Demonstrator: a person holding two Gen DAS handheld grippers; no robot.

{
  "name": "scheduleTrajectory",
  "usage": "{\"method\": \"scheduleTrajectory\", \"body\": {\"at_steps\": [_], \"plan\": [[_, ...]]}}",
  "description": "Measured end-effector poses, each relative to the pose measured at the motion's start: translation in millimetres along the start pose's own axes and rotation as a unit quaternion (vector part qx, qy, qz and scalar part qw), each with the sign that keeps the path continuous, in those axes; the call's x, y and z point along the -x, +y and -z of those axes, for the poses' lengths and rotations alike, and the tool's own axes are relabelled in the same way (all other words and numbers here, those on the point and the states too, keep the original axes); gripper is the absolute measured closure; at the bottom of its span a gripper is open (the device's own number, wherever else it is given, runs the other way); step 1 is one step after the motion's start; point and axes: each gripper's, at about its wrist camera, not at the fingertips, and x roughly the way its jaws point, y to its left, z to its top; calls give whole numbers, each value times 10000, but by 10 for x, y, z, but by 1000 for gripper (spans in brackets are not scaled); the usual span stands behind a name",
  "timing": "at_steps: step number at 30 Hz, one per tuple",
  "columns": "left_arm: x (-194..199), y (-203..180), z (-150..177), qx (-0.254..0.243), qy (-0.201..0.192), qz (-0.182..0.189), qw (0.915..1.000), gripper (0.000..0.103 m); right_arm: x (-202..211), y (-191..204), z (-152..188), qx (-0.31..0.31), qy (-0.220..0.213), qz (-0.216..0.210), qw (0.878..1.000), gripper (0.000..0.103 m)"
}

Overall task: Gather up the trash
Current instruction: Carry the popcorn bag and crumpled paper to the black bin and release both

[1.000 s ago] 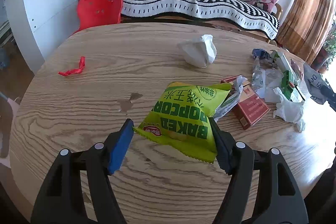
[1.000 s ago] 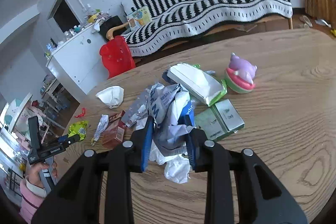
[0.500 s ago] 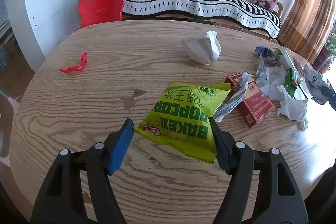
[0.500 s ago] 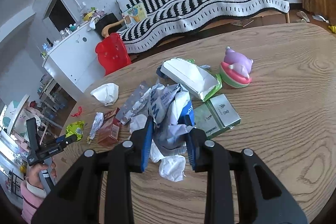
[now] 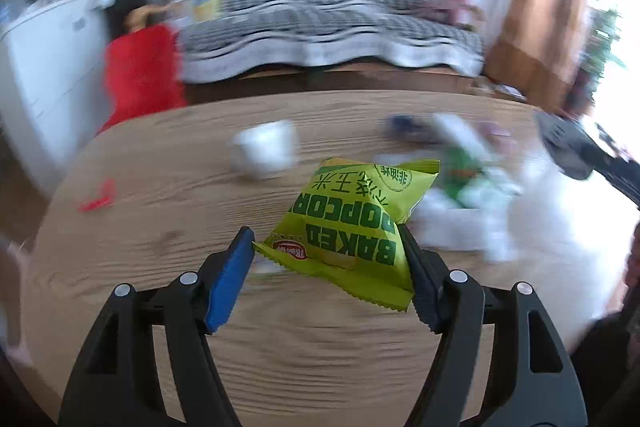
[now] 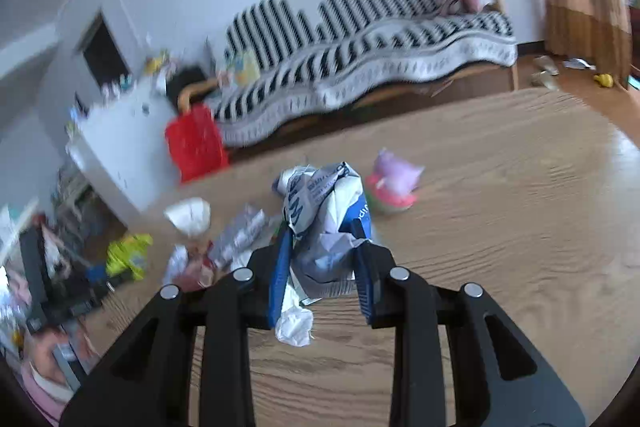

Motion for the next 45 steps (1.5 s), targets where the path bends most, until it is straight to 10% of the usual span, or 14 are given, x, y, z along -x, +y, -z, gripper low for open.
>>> {"method": "scheduleTrajectory", "body": {"at_steps": [4,9,16,22,41,42,45], "plan": [[95,-929,-85,-727,-45,663,9951,34,624,-300,40,108,-246,205,9994,74],[122,-2314,-28,-1932,211,1540,9688,34,1505,-995,345,-126,-407,593,9973,74],[3,-4112,704,-3727,1152,2290,8918,34,2368,-1835,1058,-634,-94,1227,9904,74],[-530,-4765,1456,-4160,2186,2381,8500,35,2201,-2572,2087,-2026,433,1297,9697,75],[-668,-4855,1618,-4010,2471,2410,8485,32,2067,-2879,2433,-2767,515,1002,9543,74],[-630,-4856,1640,-4044,2450,2456,8462,30,2092,-2910,2436,-2895,462,926,9516,71],[-500,-4862,1646,-4216,2129,2516,8448,8,2181,-3016,2418,-3340,374,997,9365,13]]}}
